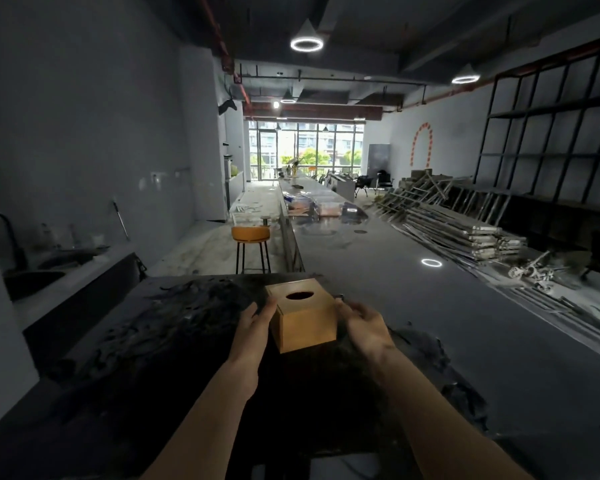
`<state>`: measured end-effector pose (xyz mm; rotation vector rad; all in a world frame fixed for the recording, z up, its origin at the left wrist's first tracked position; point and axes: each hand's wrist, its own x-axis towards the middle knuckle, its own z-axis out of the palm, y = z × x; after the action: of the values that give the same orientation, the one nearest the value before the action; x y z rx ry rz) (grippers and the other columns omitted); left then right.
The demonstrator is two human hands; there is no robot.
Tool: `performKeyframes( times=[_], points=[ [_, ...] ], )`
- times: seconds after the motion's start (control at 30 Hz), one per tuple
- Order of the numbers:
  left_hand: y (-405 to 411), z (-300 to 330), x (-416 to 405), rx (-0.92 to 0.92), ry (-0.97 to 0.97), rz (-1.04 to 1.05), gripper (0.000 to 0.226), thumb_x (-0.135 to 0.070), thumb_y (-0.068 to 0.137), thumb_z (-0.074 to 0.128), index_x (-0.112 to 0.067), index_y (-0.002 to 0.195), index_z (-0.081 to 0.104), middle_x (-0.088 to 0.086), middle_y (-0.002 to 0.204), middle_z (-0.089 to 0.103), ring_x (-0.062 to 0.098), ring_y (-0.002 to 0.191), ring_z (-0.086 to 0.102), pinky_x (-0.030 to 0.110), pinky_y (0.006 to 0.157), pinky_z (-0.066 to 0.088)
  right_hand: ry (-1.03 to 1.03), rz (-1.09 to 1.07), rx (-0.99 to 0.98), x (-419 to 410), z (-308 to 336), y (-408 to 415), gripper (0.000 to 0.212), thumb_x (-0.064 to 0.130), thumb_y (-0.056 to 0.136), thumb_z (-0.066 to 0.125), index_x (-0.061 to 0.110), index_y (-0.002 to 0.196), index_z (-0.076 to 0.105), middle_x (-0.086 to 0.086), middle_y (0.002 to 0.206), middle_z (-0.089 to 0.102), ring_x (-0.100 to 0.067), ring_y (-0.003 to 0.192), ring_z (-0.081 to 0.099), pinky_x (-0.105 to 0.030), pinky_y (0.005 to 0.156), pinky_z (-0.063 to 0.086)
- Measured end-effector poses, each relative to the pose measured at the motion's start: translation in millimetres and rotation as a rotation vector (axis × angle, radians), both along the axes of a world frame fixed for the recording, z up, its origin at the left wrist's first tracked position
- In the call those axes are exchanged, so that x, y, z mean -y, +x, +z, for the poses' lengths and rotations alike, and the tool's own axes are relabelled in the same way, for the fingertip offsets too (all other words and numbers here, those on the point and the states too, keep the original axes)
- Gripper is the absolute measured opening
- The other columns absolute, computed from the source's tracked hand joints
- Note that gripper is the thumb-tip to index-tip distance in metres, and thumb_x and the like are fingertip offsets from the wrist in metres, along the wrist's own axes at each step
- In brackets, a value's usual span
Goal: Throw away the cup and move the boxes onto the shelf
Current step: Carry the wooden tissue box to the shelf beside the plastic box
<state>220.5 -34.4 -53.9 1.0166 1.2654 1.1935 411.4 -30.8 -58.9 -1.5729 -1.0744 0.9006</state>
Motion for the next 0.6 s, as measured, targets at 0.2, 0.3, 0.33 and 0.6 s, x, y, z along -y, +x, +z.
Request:
performKeyframes(
  times=[0.2,0.3,0.33,0.6],
  points=[
    [16,-9,-30,-0.048,-0.099,0.063,0.066,-0.045,0.098,0.055,-0.026,0.157,0.033,0.007,0.157,0.043,0.028,0.140,0.044,0.040,0.111,0.037,-0.017,0.138,-0.032,-32,-5,-6,0.060,0.053,0.095,0.061,0.017,0.142,0.055,-0.002,0.133,0.058,-0.023,0.116,0.054,-0.037,0.101,0.044],
    [26,-8,-27,-0.092,-0.068,0.095,0.025,-0.021,0.104,0.047,-0.029,0.127,0.052,0.003,0.114,0.061,0.020,0.102,0.059,0.033,0.085,0.045,0.013,0.094,-0.018,-34,-10,-9,0.052,0.051,0.095,0.060,0.020,0.135,0.061,-0.007,0.129,0.064,-0.027,0.115,0.058,-0.045,0.103,0.050],
    [29,-7,-25,-0.103,-0.059,0.090,0.021,-0.018,0.104,0.045,-0.031,0.119,0.053,0.000,0.104,0.060,0.018,0.095,0.057,0.034,0.085,0.045,0.018,0.077,-0.011,-35,-10,-10,0.050,0.051,0.095,0.060,0.019,0.134,0.062,-0.008,0.129,0.065,-0.028,0.116,0.059,-0.050,0.103,0.051],
    [7,0,3,-0.105,-0.020,0.104,0.034,-0.017,0.101,0.045,-0.028,0.127,0.064,-0.005,0.101,0.067,0.015,0.095,0.064,0.039,0.098,0.053,0.065,0.004,0.121,-8,-1,-22,0.044,0.048,0.094,0.061,0.017,0.124,0.071,-0.008,0.122,0.073,-0.029,0.116,0.064,-0.042,0.103,0.050]
  ],
)
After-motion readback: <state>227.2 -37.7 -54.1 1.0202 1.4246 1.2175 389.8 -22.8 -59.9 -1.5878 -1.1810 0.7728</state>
